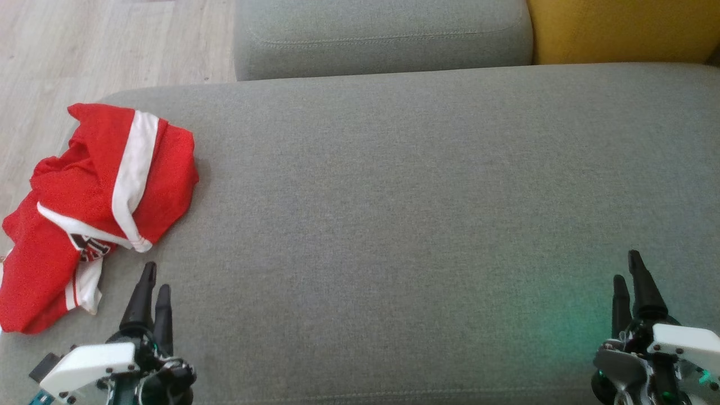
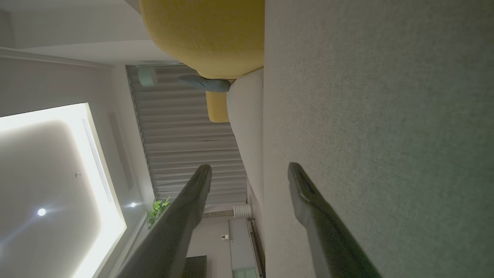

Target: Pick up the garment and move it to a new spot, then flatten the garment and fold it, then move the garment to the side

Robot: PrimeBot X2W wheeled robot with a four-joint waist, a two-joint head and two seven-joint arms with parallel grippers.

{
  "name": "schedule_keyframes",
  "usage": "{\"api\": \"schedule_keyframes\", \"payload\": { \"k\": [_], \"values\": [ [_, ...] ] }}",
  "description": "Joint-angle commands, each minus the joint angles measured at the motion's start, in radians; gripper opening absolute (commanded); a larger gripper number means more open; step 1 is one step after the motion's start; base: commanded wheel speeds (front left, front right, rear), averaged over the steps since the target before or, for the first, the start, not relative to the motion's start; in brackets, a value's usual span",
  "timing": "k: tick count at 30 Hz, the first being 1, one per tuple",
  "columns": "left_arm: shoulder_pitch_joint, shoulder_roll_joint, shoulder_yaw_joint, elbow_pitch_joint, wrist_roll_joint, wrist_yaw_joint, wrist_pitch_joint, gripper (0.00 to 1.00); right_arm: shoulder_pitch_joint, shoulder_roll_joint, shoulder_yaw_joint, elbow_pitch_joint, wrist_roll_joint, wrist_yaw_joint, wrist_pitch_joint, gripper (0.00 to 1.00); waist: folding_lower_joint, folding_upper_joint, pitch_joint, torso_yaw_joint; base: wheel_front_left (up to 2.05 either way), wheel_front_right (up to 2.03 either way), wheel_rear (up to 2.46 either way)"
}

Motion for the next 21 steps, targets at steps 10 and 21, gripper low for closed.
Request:
{"api": "schedule_keyframes", "payload": {
  "k": [10, 21],
  "values": [
    [-0.062, 0.026, -0.027, -0.064, 0.081, -0.002, -0.043, 1.00, -0.046, -0.016, 0.027, -0.059, -0.089, 0.001, -0.040, 1.00, 0.0000, 0.0000, -0.003, 0.004, 0.00, 0.00, 0.00],
    [-0.077, 0.028, -0.029, -0.099, 0.226, -0.003, -0.073, 1.00, -0.057, -0.029, 0.037, -0.081, -0.271, 0.001, -0.066, 1.00, 0.0000, 0.0000, -0.008, 0.007, 0.00, 0.00, 0.00]
  ]
}}
